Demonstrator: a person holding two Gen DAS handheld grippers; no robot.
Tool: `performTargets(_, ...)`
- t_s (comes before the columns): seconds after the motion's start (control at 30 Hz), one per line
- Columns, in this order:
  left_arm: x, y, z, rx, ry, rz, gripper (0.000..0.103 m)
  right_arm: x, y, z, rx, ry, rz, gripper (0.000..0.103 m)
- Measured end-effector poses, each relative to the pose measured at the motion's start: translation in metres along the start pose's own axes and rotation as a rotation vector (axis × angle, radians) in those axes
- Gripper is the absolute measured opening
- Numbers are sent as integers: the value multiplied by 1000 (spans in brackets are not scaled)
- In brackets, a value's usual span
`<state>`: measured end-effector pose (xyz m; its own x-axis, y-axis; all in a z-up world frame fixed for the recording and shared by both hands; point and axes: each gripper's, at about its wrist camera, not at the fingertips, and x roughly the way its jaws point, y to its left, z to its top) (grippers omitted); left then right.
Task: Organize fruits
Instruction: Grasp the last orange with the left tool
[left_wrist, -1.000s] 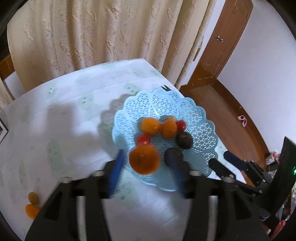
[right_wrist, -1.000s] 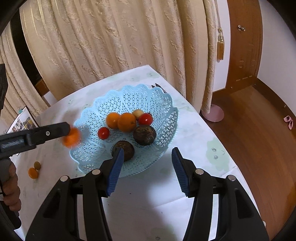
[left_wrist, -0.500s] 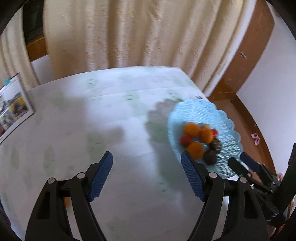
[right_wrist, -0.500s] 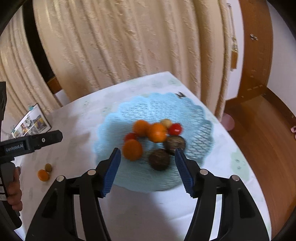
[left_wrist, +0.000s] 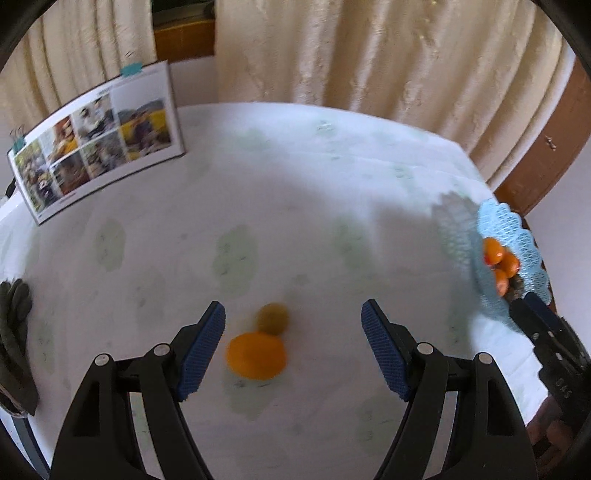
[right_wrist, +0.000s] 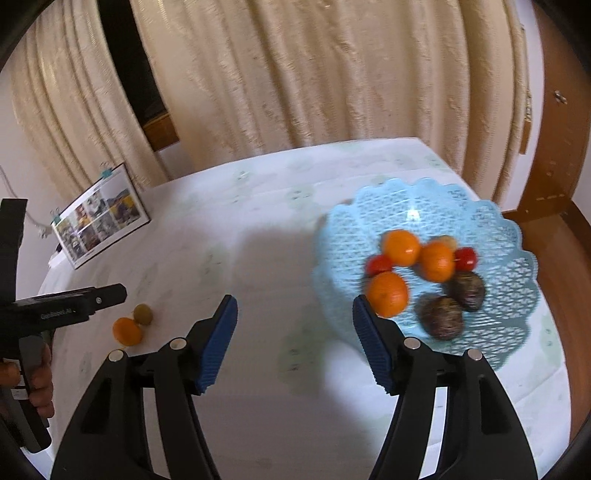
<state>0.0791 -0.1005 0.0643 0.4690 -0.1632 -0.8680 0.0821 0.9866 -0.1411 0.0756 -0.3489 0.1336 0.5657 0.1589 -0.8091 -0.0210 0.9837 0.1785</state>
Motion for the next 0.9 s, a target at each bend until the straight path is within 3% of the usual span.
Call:
performTargets(0.13, 7, 16, -8, -11, 23, 13, 76, 6, 19, -3, -20, 7, 8, 80)
performTargets(0.47, 35, 36, -24, -22, 93, 3, 76, 18, 43, -9, -37, 38, -2, 81)
performTargets(0.9, 49, 36, -25, 6, 119, -42, 75, 26, 58, -8, -41, 47, -13, 81)
